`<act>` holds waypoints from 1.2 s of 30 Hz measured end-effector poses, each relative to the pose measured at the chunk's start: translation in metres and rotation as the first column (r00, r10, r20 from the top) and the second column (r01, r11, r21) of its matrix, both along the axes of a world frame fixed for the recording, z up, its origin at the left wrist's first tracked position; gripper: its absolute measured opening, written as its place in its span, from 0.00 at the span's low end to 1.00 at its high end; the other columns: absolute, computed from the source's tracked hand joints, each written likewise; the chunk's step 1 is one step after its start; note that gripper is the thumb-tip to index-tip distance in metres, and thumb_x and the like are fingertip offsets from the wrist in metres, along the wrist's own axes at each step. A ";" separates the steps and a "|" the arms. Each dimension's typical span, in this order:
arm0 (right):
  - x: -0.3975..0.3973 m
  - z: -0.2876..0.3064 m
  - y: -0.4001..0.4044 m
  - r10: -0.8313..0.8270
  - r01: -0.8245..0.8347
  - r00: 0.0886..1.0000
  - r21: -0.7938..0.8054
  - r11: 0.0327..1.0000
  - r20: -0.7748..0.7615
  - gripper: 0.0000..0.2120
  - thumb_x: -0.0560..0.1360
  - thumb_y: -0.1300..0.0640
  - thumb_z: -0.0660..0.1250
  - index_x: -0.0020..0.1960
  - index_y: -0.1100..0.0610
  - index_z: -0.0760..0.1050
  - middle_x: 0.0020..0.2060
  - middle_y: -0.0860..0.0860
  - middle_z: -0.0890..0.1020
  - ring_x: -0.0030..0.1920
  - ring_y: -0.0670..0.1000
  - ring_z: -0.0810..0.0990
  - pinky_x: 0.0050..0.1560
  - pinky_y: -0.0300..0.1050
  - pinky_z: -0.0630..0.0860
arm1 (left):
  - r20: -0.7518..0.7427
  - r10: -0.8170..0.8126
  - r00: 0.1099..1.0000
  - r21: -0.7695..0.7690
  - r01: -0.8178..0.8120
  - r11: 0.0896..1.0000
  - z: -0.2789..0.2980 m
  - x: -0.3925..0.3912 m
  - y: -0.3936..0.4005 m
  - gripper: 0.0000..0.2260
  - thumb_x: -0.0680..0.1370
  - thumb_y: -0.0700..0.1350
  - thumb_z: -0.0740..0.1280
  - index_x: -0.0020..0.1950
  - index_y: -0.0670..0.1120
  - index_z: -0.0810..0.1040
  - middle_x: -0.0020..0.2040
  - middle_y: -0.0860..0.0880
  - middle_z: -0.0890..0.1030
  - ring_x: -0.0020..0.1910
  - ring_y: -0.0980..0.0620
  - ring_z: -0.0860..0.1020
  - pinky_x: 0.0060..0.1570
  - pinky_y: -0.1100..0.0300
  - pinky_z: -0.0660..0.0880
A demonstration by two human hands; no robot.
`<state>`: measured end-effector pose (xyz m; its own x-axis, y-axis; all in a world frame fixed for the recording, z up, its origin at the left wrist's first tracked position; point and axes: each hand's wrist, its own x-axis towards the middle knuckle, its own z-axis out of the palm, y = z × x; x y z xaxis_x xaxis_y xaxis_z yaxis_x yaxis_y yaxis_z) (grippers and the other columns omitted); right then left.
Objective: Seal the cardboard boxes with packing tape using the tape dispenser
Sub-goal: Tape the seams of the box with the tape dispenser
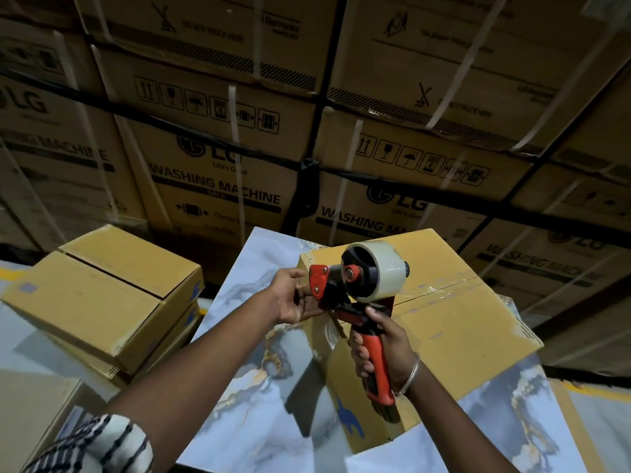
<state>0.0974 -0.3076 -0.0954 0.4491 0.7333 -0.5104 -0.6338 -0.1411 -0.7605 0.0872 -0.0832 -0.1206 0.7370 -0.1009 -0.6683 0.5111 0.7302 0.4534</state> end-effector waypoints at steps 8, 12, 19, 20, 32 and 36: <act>0.008 0.003 0.005 0.077 -0.075 0.996 -0.041 0.996 0.040 0.32 0.52 0.32 0.80 0.32 0.58 0.73 0.23 0.52 0.70 0.19 0.49 0.68 0.24 0.38 0.65 | -0.066 -0.238 0.969 0.485 0.239 0.841 0.006 0.019 0.020 0.05 0.80 0.34 0.63 0.46 0.39 0.77 0.33 0.43 0.81 0.28 0.53 0.80 0.31 0.63 0.80; 0.016 0.002 0.006 0.065 -0.063 0.997 -0.074 0.995 0.027 0.29 0.56 0.33 0.78 0.32 0.59 0.72 0.22 0.52 0.70 0.19 0.50 0.67 0.23 0.39 0.65 | -0.088 -0.205 0.975 0.570 0.218 0.792 0.010 0.029 0.033 0.05 0.77 0.30 0.65 0.42 0.36 0.77 0.32 0.41 0.80 0.29 0.51 0.80 0.36 0.61 0.81; 0.023 0.002 0.013 0.001 0.009 0.998 -0.155 0.988 0.064 0.24 0.66 0.36 0.66 0.31 0.58 0.71 0.23 0.53 0.69 0.19 0.50 0.65 0.24 0.39 0.62 | -0.151 -0.321 0.935 0.828 0.297 0.476 0.014 0.058 0.032 0.10 0.76 0.32 0.66 0.34 0.38 0.79 0.29 0.43 0.77 0.24 0.52 0.77 0.28 0.62 0.75; 0.025 0.001 0.014 -0.005 0.018 0.997 -0.160 0.987 0.081 0.24 0.67 0.36 0.67 0.31 0.58 0.71 0.23 0.53 0.69 0.19 0.50 0.65 0.24 0.40 0.61 | -0.147 -0.317 0.937 0.853 0.283 0.439 0.014 0.064 0.034 0.09 0.74 0.31 0.66 0.35 0.38 0.81 0.30 0.42 0.77 0.24 0.51 0.76 0.30 0.62 0.75; 0.033 -0.008 0.021 -0.068 0.096 0.980 -0.148 0.984 0.188 0.24 0.69 0.38 0.69 0.31 0.59 0.71 0.23 0.56 0.69 0.19 0.53 0.66 0.23 0.39 0.63 | -0.116 -0.084 0.990 0.985 0.126 0.120 -0.004 0.122 0.063 0.06 0.76 0.37 0.69 0.43 0.35 0.84 0.42 0.38 0.85 0.43 0.43 0.85 0.41 0.56 0.78; 0.025 -0.016 0.019 -0.059 0.098 0.975 -0.177 0.979 0.215 0.26 0.71 0.37 0.71 0.31 0.59 0.71 0.24 0.57 0.69 0.20 0.53 0.66 0.25 0.41 0.62 | -0.173 -0.092 0.981 0.981 0.180 0.074 -0.017 0.126 0.066 0.07 0.76 0.36 0.68 0.38 0.38 0.81 0.41 0.39 0.84 0.47 0.40 0.84 0.39 0.56 0.75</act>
<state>0.1225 -0.2888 -0.1111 0.6122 0.5927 -0.5233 -0.4793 -0.2481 -0.8418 0.2131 -0.0167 -0.1375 0.7565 0.5882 -0.2858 0.5972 -0.4434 0.6684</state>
